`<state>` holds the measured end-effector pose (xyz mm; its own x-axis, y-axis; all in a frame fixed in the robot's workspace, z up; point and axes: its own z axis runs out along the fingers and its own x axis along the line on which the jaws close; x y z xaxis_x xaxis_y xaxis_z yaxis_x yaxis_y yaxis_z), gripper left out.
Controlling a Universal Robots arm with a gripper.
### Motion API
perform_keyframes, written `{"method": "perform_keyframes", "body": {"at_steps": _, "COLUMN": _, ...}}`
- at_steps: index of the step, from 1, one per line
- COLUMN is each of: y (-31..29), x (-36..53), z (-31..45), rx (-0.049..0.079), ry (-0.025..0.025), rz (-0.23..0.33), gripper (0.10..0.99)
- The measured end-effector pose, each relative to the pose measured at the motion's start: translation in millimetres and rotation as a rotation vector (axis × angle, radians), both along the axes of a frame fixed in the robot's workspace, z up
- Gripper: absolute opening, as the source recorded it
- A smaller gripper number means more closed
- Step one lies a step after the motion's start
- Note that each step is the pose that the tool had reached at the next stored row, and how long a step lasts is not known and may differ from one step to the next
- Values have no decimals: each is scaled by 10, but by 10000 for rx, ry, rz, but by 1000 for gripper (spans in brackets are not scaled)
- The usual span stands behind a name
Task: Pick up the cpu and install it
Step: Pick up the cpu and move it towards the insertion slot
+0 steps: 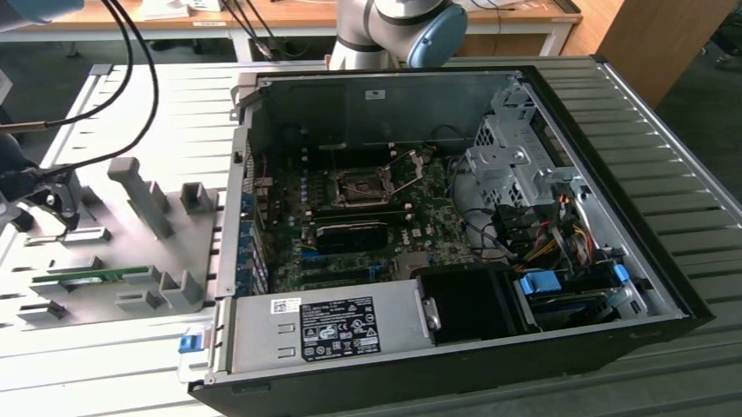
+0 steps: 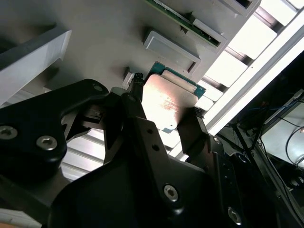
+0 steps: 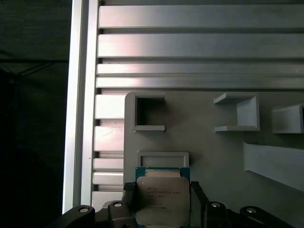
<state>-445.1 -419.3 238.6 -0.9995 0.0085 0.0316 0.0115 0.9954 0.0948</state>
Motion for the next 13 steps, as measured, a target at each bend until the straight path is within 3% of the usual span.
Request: {"method": "perform_keyframes", "body": {"at_steps": 13, "y": 0, "x": 0, "z": 42, "rx": 0, "ry": 0, "rz": -1, "gripper": 541}}
